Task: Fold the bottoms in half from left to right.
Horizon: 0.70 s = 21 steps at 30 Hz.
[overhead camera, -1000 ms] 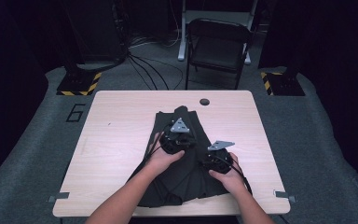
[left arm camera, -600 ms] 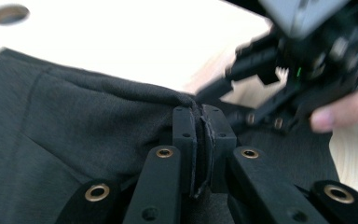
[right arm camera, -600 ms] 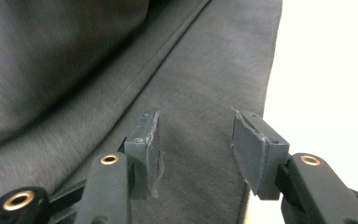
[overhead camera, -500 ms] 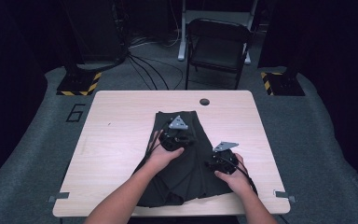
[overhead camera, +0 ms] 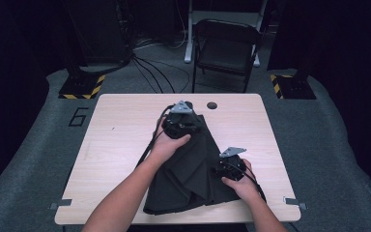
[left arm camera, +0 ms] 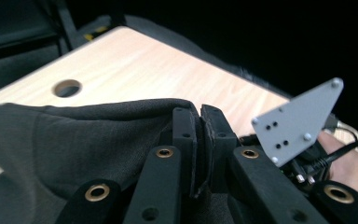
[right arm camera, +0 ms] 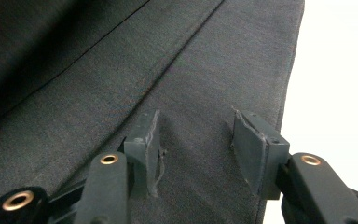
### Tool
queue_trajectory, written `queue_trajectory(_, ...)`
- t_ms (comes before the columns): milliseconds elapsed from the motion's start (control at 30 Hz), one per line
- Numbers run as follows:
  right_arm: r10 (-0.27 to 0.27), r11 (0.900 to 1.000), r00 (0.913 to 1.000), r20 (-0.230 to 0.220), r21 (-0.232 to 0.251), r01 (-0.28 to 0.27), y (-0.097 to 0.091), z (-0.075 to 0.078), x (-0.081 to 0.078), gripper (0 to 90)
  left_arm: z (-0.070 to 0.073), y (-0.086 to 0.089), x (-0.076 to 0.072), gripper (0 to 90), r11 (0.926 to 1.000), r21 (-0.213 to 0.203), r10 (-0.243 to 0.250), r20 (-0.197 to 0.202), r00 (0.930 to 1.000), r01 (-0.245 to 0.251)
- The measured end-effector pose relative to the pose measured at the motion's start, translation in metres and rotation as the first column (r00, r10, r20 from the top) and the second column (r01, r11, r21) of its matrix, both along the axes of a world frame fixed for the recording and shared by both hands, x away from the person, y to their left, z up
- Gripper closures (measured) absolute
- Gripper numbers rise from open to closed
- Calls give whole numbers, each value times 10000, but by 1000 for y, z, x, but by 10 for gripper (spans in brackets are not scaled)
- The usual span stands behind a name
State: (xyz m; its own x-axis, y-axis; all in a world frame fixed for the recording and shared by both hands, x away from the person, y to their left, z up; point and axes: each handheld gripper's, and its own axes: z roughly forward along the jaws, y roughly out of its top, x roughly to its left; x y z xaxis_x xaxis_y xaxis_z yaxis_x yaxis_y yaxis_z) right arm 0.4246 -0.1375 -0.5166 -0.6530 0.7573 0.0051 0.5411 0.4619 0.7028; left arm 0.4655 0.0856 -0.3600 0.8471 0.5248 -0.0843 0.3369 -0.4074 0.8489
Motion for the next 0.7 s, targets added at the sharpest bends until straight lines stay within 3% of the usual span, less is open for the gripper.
queue_trajectory(33,-37,10000,9998,-198,68,38,0,1,0,513,-13,-15,1,847,9990,423,-164,-159,9997,170)
queue_trajectory(67,-37,10000,9998,-198,68,38,0,1,0,513,-13,-15,1,847,9990,423,-164,-159,9997,170)
queue_trajectory(133,-88,9998,9989,-452,161,95,-1,2,-1,522,-29,-28,4,846,9961,816,-305,-470,9984,343)
queue_trajectory(167,9,9999,9995,-329,129,-5,-4,2,1,528,-40,-34,5,845,9944,958,-374,-673,9970,438)
queue_trajectory(233,-237,9991,9988,-421,331,251,-10,7,1,529,-56,-41,6,843,9948,918,-350,-1020,9942,445)
queue_trajectory(267,-137,9995,9996,-245,287,144,-14,8,2,529,-65,-45,6,843,9945,932,-362,-1219,9919,478)
queue_trajectory(300,-477,9976,9986,-213,498,487,-21,11,1,529,-74,-49,5,843,9925,1101,-382,-1318,9905,530)
queue_trajectory(367,-566,9969,9982,-171,532,575,-24,12,1,529,-80,-51,5,842,9895,1284,-478,-1380,9893,657)
queue_trajectory(400,-837,9932,9962,-223,787,853,-31,13,1,529,-85,-54,4,841,9886,1332,-505,-1444,9882,700)
queue_trajectory(433,-909,9925,9955,-269,793,928,-33,13,1,529,-92,-58,2,841,9838,1617,-536,-1445,9880,770)
queue_trajectory(567,-945,9926,9949,-352,731,969,-33,10,1,529,-105,-63,0,822,9768,1947,-587,-1596,9854,897)
queue_trajectory(667,-837,9947,9961,-270,571,852,-29,10,0,529,-108,-64,-1,761,9764,1967,-594,-1528,9865,893)
queue_trajectory(700,-831,9951,9962,-258,523,843,-28,10,-1,528,-105,-62,-3,725,9824,1688,-548,-1469,9876,796)
